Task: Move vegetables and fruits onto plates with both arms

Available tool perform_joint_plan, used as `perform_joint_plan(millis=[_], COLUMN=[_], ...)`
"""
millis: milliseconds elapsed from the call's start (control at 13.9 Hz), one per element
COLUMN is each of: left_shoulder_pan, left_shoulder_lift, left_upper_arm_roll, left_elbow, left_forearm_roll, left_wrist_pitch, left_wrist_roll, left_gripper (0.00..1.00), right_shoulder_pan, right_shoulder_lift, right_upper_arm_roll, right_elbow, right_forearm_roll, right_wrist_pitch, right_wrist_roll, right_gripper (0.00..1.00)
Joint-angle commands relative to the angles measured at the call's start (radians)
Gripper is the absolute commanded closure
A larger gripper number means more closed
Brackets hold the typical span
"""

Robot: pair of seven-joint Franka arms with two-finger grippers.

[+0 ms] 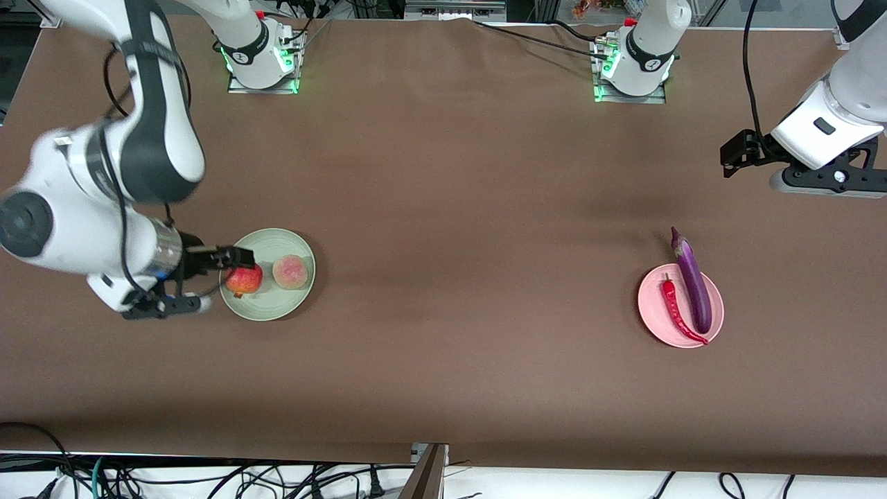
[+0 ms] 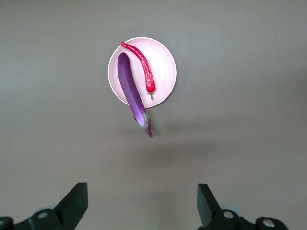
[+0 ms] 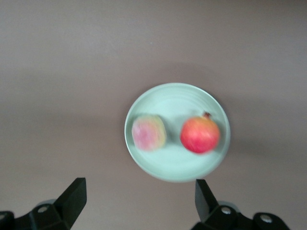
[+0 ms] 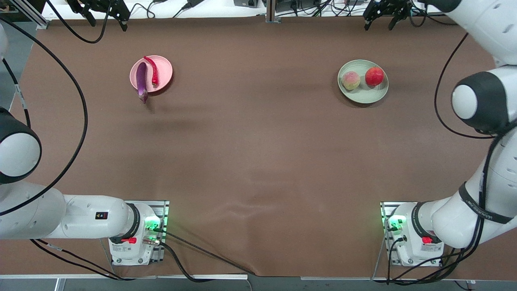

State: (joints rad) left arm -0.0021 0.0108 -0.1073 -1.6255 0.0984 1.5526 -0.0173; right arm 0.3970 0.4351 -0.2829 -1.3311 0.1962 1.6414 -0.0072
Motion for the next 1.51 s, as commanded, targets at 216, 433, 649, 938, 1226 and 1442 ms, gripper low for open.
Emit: perform_joint_plan(millis=[216, 433, 649, 938, 1226, 1442], left_shoulder_pan=[0.034, 0.042, 0.042, 0.04, 0.04, 0.037], left_shoulder_lift=[0.021, 0.026, 0.024, 0.023, 0.024, 0.026], left_upper_arm_roll=[0.012, 0.014, 0.011, 0.003, 0.003, 0.001], left_elbow=[0.026, 0.027, 0.03, 0.032, 0.039, 0.044], left_forearm_roll=[-0.048, -0.06, -0.062, -0.063, -0.062, -0.063], left_wrist_pitch=[-0.022, -0.039, -0.043, -0.045, -0.059, -0.06], left_wrist_roll=[0.002, 0.002, -0.001, -0.001, -0.001, -0.006], left_gripper=[0.0, 0.0, 0.0, 0.0, 0.0, 0.0], right_shoulder_pan=[0.056, 0.056, 0.057, 0.059, 0.059, 0.057], right_shoulder_lift=[-0.183, -0.184, -0.184, -0.18, -0.18, -0.18], right_upper_arm_roll=[0.008, 0.01, 0.01, 0.01, 0.01, 0.007], right_elbow=[-0.051, -0.046, -0.042, -0.039, -0.036, -0.02], right_forearm_roll=[-0.113, -0.127, -0.132, -0.147, -0.147, -0.147], right_wrist_pitch=[-0.118, -0.12, -0.117, -0.11, -0.109, -0.107], right_wrist_roll=[0.049, 0.049, 0.044, 0.035, 0.036, 0.033], right_gripper=[0.0, 0.0, 0.0, 0.0, 0.0, 0.0])
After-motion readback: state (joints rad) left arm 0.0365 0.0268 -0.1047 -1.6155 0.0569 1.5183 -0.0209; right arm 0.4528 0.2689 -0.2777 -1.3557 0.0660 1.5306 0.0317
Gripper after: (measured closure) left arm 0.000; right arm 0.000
